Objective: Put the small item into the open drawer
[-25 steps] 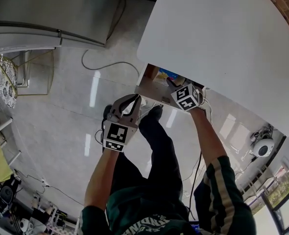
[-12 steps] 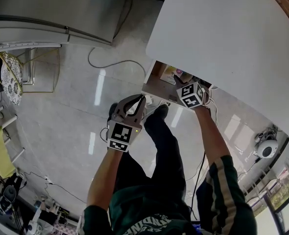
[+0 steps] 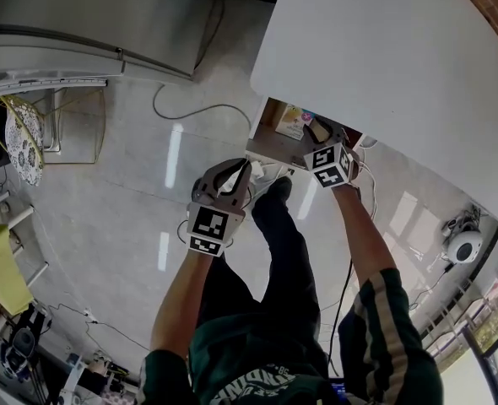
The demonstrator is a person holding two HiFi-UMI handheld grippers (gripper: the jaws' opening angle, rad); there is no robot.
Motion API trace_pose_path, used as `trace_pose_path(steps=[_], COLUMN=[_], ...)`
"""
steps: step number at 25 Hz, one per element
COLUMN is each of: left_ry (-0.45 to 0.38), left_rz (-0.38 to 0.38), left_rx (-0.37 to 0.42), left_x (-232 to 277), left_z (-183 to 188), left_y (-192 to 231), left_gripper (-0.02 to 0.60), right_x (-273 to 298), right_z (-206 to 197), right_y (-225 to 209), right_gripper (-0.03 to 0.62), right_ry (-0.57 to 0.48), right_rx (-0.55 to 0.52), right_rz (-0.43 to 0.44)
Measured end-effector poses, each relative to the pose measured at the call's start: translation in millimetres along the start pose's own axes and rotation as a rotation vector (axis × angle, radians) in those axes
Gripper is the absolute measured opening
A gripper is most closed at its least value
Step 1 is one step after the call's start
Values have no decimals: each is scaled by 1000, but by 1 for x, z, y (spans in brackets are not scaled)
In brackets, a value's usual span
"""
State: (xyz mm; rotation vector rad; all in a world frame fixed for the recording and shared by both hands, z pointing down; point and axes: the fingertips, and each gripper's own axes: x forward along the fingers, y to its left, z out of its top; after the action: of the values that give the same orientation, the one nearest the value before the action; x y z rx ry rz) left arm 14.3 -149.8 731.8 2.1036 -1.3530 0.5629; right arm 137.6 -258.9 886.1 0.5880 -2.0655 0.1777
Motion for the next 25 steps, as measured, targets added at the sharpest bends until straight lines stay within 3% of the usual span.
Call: trace_pose_path(steps=[3,8,16,25], left_ry=[-8,-18,-31,-77], left_rz=[-15,-34,-36,-90], left_rx=[17,46,85,106], left_x=[-7,-22,-56,-93], left_z=[7,20,43,74], left_y=[-2,-5,-8,-30], left_gripper=[25,26,26,25], right_x=[-15,-41,-89,-162], right_z=[5,11,33,73], right_y=[5,13,34,55], right_gripper=[88,46,34,31], right_ry=[-7,1,-23,-104], right_rx=[13,41,161,216], right_rz=[-15,-49,-68,-108])
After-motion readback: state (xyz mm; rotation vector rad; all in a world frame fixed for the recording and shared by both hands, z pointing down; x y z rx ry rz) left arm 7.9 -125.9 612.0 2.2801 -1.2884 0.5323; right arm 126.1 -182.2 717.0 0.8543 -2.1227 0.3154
